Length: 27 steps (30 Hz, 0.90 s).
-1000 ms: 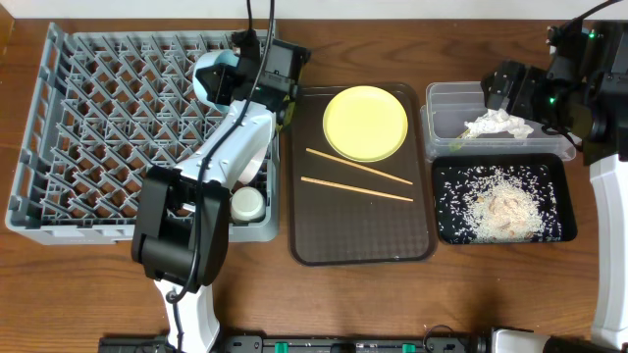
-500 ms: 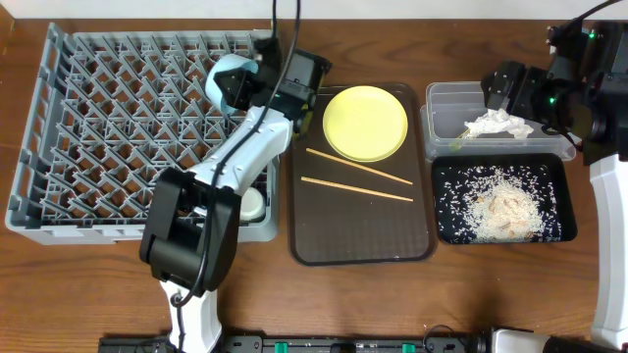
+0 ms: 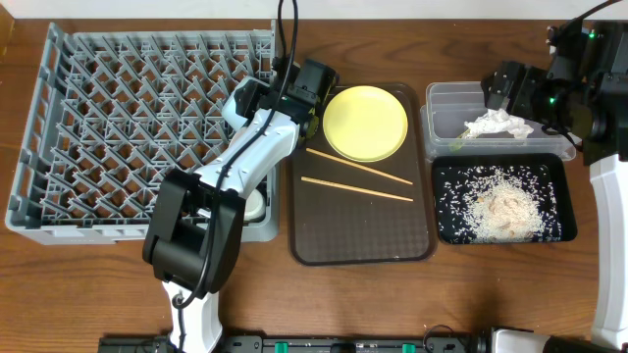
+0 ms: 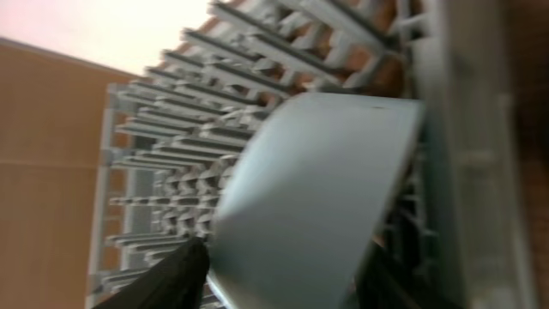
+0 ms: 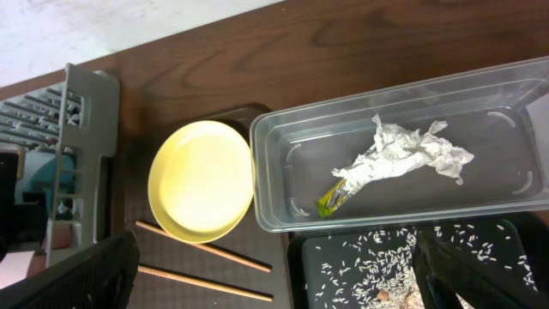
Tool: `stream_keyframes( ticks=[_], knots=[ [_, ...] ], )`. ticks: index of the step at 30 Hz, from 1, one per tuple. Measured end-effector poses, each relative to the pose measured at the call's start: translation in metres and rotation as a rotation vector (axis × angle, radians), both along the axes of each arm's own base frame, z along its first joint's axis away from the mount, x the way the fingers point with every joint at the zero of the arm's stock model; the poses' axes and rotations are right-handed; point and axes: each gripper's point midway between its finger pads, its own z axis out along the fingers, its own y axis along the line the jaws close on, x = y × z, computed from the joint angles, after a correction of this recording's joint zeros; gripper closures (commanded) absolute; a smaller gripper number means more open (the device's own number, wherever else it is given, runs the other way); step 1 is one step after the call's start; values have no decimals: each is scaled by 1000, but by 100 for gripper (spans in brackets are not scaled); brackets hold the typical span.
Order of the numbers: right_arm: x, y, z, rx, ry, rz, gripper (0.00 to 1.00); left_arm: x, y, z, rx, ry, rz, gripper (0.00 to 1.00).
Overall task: Sort waste into correct bins and load items into the dishwasher
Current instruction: 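Release the blue bowl and reach the left gripper to the yellow plate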
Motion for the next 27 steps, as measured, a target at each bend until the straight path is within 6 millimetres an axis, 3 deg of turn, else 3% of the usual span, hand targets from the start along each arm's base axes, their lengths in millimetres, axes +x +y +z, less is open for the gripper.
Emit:
stream_keyframes(
  ticks=[6, 10, 18, 23, 27],
  knots=[
    [0, 0, 0, 0, 0, 0, 1, 1, -19, 2, -171, 17, -62, 32],
    [0, 0, 0, 0, 0, 0, 1, -2, -47, 8, -338, 42, -156, 31],
    [0, 0, 0, 0, 0, 0, 1, -18, -95, 51, -698, 8, -230, 35],
    [0, 0, 0, 0, 0, 0, 1, -35, -117, 35, -888, 93, -146, 37],
    [0, 0, 0, 0, 0, 0, 1, -43, -138, 2, -963, 165, -53, 37]
  ],
)
